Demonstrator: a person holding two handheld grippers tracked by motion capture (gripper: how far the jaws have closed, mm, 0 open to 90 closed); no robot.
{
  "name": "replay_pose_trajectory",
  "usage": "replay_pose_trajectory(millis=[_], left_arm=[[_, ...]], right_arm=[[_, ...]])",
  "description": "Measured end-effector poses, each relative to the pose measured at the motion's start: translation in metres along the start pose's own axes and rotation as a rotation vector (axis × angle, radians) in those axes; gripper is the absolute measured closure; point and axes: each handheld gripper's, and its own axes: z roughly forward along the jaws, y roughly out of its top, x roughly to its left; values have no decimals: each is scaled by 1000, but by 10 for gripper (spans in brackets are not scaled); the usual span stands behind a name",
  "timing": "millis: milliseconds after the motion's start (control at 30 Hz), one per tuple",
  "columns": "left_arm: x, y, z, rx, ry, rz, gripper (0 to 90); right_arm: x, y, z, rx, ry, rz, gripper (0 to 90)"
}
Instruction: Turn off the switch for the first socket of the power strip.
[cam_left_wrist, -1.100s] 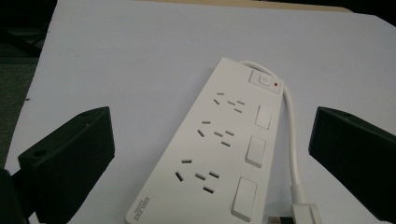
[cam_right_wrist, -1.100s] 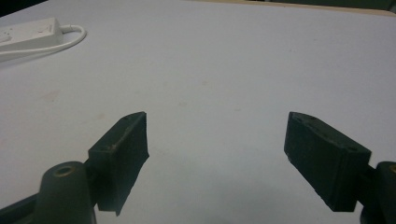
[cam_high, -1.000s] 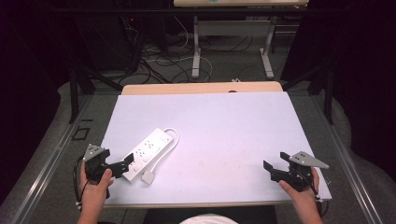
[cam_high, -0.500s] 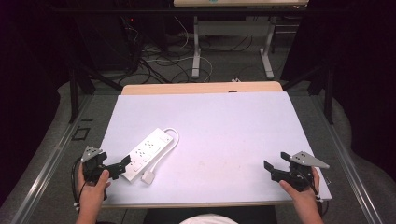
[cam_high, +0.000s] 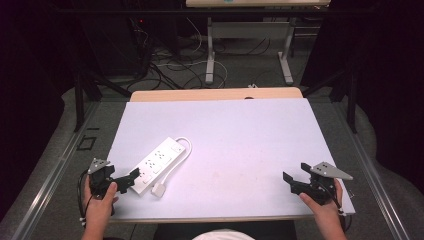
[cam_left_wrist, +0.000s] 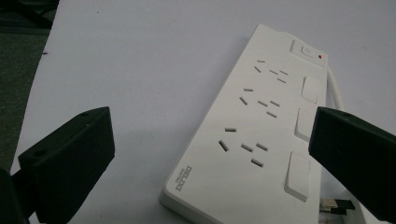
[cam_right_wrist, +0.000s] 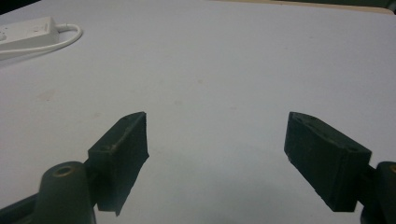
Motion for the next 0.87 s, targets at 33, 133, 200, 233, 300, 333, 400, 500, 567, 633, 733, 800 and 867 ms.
replay_pose_trajectory(millis=[33, 133, 200, 233, 300, 333, 400, 500, 567, 633, 733, 800, 867], left_arm=[[0, 0, 1, -4, -1, -1, 2], [0, -1, 1, -2, 1, 0, 3], [0, -1, 2, -4, 4, -1, 3], [0, -1, 2, -1, 4, -1, 4], [0, -1, 2, 3, 3, 0, 4], [0, -1, 2, 0, 3, -1, 4], [0, -1, 1, 3, 3, 1, 4], [0, -1, 1, 2, 2, 4, 4], [0, 0, 1, -1, 3, 1, 4], [0, 0, 1, 0, 1, 5, 4], [-1, 0, 1, -1, 1, 6, 4], [-1, 0, 1, -2, 1, 7, 4], [-1, 0, 1, -1, 2, 8, 4]], right_arm=[[0, 0, 0, 1, 0, 0, 208], [-1, 0, 0, 8, 0, -3, 209], [0, 0, 0, 9, 3, 3, 208], [-1, 0, 1, 6, 4, 3, 208], [-1, 0, 1, 5, 5, 1, 209], [-1, 0, 1, 6, 6, 0, 209], [-1, 0, 1, 7, 5, 1, 208], [-2, 0, 2, 0, 7, 0, 209], [-2, -1, 2, 2, 7, 1, 209], [-2, -1, 2, 6, 4, 4, 208], [-2, 0, 2, 7, 5, 4, 208], [-2, 0, 2, 7, 6, 5, 209], [-2, 0, 2, 13, 6, 10, 209]])
